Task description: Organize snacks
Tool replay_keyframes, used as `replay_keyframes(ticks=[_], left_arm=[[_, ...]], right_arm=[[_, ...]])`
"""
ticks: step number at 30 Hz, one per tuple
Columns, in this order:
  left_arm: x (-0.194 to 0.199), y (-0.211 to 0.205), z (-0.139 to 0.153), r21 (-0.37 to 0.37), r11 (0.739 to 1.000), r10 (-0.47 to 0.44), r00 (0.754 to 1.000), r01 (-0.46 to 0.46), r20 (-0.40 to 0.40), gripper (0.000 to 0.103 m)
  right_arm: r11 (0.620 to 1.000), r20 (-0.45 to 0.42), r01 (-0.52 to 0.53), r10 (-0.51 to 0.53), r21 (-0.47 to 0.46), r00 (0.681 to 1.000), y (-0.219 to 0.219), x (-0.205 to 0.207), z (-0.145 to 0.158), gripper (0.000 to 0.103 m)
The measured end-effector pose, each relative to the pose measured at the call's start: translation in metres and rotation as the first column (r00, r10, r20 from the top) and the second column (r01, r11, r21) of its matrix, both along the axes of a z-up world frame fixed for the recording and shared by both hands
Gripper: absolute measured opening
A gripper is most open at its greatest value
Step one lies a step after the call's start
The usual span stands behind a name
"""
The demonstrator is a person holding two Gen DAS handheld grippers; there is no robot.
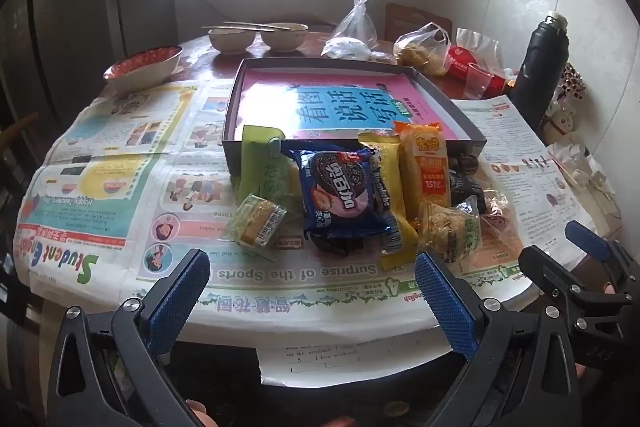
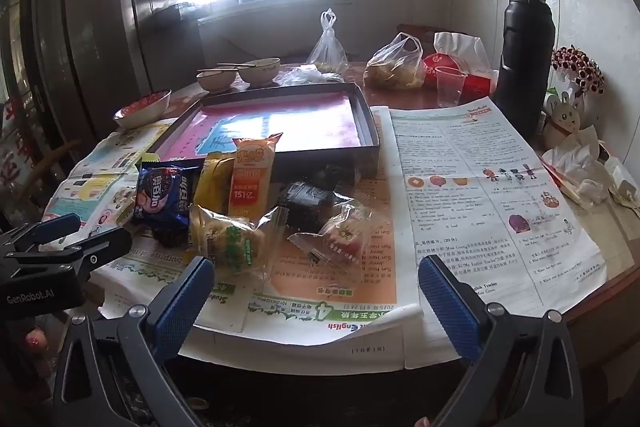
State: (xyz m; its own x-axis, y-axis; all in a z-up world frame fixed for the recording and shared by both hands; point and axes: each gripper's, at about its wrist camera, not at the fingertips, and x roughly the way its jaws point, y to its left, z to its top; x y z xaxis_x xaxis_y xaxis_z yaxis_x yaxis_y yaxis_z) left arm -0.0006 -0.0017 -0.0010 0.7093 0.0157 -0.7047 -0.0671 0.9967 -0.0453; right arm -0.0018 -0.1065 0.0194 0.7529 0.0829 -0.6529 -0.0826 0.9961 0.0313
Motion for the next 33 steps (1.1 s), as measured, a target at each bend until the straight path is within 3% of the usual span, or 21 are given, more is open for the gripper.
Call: replay_keyframes(ticks=[4, 6, 33], left_arm=[[-0.0005, -0.006, -0.0008, -0.008, 1.0, -0.001, 1.0, 0.001, -0.012, 0.102], [-0.0003, 0.0026, -0.0014, -0.05, 0.999, -0.01, 1.0, 0.009, -0.018, 0.102], [-0.0037, 0.0007, 0.0008, -0.033, 0.999, -0.023, 1.0, 0.022, -0.013, 0.102]], right_arm=[[1.0, 0.007, 0.009, -0.009, -0.004, 1.0, -0.0003, -0.0013, 0.0015, 0.103], [1.0, 0.006, 0.012, -0.012, -0.009, 1.0, 0.0005, -0.0014, 0.0014, 0.103], [1.0, 0.0, -0.008, 0.008, 0.01, 1.0, 0.0012, -0.0024, 0.0018, 0.103]])
